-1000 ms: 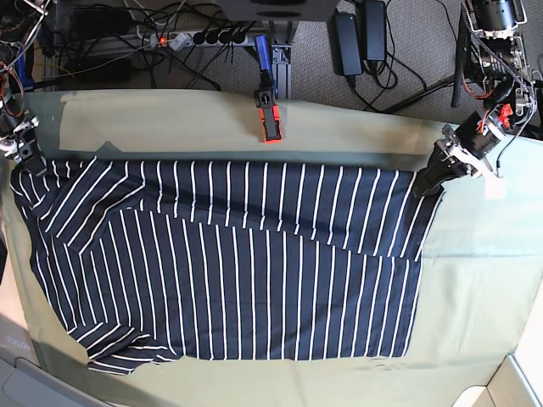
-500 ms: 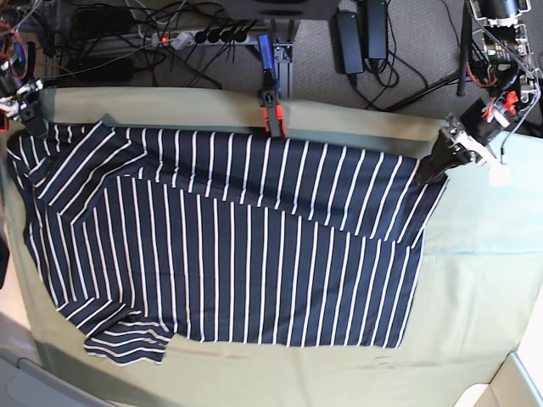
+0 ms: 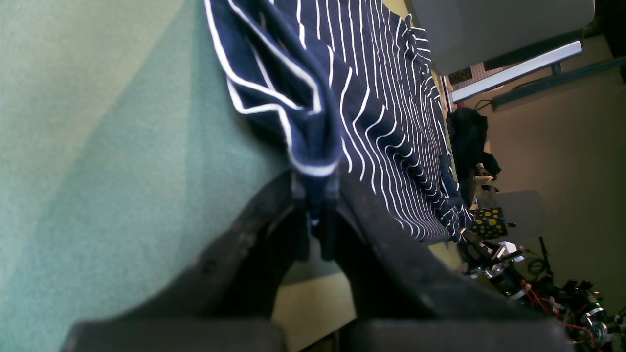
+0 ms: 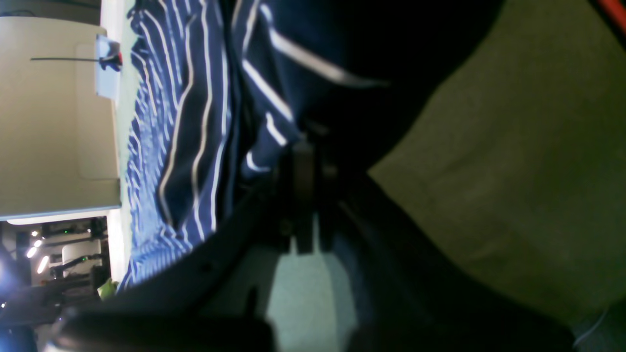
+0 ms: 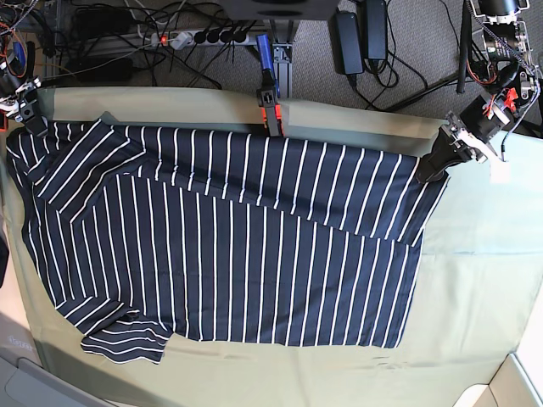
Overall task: Fold the T-shirt properly
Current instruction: 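Pull the held edge back toward the robot, spreading the shirt, then release the shirt and lift the left gripper away, then lower the left gripper and grasp the shirt's side edge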
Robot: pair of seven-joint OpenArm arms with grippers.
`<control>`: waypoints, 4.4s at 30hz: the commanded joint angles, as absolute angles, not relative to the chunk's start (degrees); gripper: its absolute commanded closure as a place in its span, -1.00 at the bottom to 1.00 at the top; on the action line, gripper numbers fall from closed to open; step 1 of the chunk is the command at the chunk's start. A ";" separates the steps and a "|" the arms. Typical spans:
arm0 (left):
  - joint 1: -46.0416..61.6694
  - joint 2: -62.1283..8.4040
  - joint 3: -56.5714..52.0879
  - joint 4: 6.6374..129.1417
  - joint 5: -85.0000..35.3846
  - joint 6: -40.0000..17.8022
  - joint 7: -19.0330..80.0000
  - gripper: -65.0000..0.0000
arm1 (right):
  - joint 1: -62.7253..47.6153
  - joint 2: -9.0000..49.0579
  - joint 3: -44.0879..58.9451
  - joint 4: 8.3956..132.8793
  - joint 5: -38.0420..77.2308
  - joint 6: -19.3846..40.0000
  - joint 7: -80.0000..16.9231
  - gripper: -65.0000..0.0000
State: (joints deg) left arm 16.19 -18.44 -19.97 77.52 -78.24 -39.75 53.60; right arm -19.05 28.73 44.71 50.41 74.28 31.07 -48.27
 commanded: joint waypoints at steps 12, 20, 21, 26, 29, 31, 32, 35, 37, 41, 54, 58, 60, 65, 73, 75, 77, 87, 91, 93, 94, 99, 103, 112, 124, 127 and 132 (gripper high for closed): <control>16.36 -19.05 -20.27 77.76 -81.65 -40.00 53.89 0.79 | -20.36 29.34 44.62 52.97 66.85 31.97 -50.15 1.00; 16.36 -19.05 -20.27 81.17 -81.52 -40.00 53.84 0.02 | -20.38 29.34 44.62 57.01 64.36 31.97 -49.93 -0.13; 16.36 -19.07 -20.27 81.84 -81.28 -40.00 53.82 0.02 | -20.36 29.34 44.62 57.67 64.05 31.97 -49.95 -0.13; 16.36 -19.07 -20.27 84.18 -81.12 -40.00 53.84 0.02 | -20.36 29.34 44.62 60.93 63.16 31.97 -50.28 -0.13; 16.36 -19.07 -20.27 85.03 -81.12 -40.00 53.95 0.02 | -20.38 29.34 44.62 62.96 63.18 31.97 -51.40 -0.13; 16.38 -19.05 -20.27 85.80 -81.19 -40.00 54.89 0.02 | -20.58 29.34 44.62 64.18 63.18 31.97 -51.55 -0.13; 16.38 -19.05 -20.27 86.37 -81.21 -40.00 55.68 0.02 | -20.73 29.34 44.62 64.86 63.18 31.97 -51.75 -0.13; 16.71 -19.07 -20.27 88.60 -81.19 -40.00 57.17 0.02 | -21.85 29.34 44.62 66.98 63.20 31.94 -52.16 -0.13; 17.37 -19.09 -20.27 90.80 -81.17 -40.00 57.28 0.02 | -23.00 29.34 44.64 68.75 63.20 31.94 -52.27 -0.13; 18.90 -19.07 -20.29 95.79 -79.48 -40.00 57.23 0.02 | -25.50 29.34 45.41 72.90 63.11 31.94 -52.36 -0.13; 19.66 -19.40 -29.23 100.40 -78.11 -40.00 53.74 0.02 | -28.32 31.42 51.48 88.62 61.34 31.94 -49.39 -0.13; 16.99 -20.62 -29.56 100.40 -74.67 -40.00 53.76 0.02 | -21.41 35.24 51.46 88.86 57.69 31.75 -47.75 -0.13; 16.14 -21.37 -29.47 100.40 -74.56 -40.00 53.78 0.02 | -17.06 37.19 51.07 87.85 55.70 31.73 -46.59 -0.13; 15.88 -22.92 -29.43 100.40 -74.52 -40.00 53.82 0.02 | -4.32 42.15 45.30 78.83 51.03 29.91 -43.77 -0.13; 16.71 -24.69 -29.17 100.40 -73.67 -40.00 53.84 0.02 | 19.42 43.92 29.19 52.21 41.82 29.71 -32.67 -0.13; 16.69 -24.84 -29.17 100.40 -73.65 -40.00 53.84 0.02 | 24.71 43.66 25.80 45.98 41.32 29.71 -31.59 -0.13; 16.67 -24.80 -29.17 100.40 -73.73 -40.00 53.82 0.02 | 28.56 43.55 22.87 41.52 41.41 29.74 -31.11 -0.13; 18.74 -26.24 -29.17 100.40 -72.20 -40.00 53.78 0.02 | 31.90 42.63 21.41 39.68 30.61 29.76 -26.76 -0.13; 18.87 -27.40 -29.17 100.40 -73.54 -40.00 53.76 0.02 | 31.90 40.88 21.41 35.77 24.47 29.34 -24.58 -0.13; 18.90 -27.68 -29.17 100.40 -74.32 -40.00 53.80 0.02 | 31.90 40.62 21.41 32.29 22.87 28.88 -20.95 -0.13; 18.90 -27.68 -29.17 100.40 -74.30 -40.00 53.84 0.02 | 31.90 40.64 21.41 30.57 22.87 28.38 -19.11 -0.13; 18.98 -28.08 -29.17 100.40 -74.30 -40.00 54.06 0.02 | 31.90 40.42 21.41 26.70 19.90 28.25 -15.16 -0.13; 19.03 -28.95 -29.17 100.40 -74.32 -40.00 54.00 0.02 | 31.88 40.45 21.41 25.82 18.87 27.44 -15.29 -0.13; 19.03 -29.06 -29.17 100.40 -74.39 -40.00 53.98 0.02 | 31.88 35.00 21.41 25.28 17.04 27.64 -15.68 -0.13; 18.26 -29.08 -29.17 100.38 -72.71 -40.00 50.81 0.02 | 31.88 32.53 21.41 25.41 16.93 27.66 -15.68 -0.13; 15.88 -29.08 -29.17 100.12 -67.35 -40.00 49.45 0.02 | 31.88 32.53 21.41 25.41 16.93 27.68 -16.36 -0.13; 9.28 -29.08 -28.86 94.56 -64.79 -40.00 47.59 0.02 | 31.88 32.53 21.41 25.41 16.93 27.68 -18.15 -0.13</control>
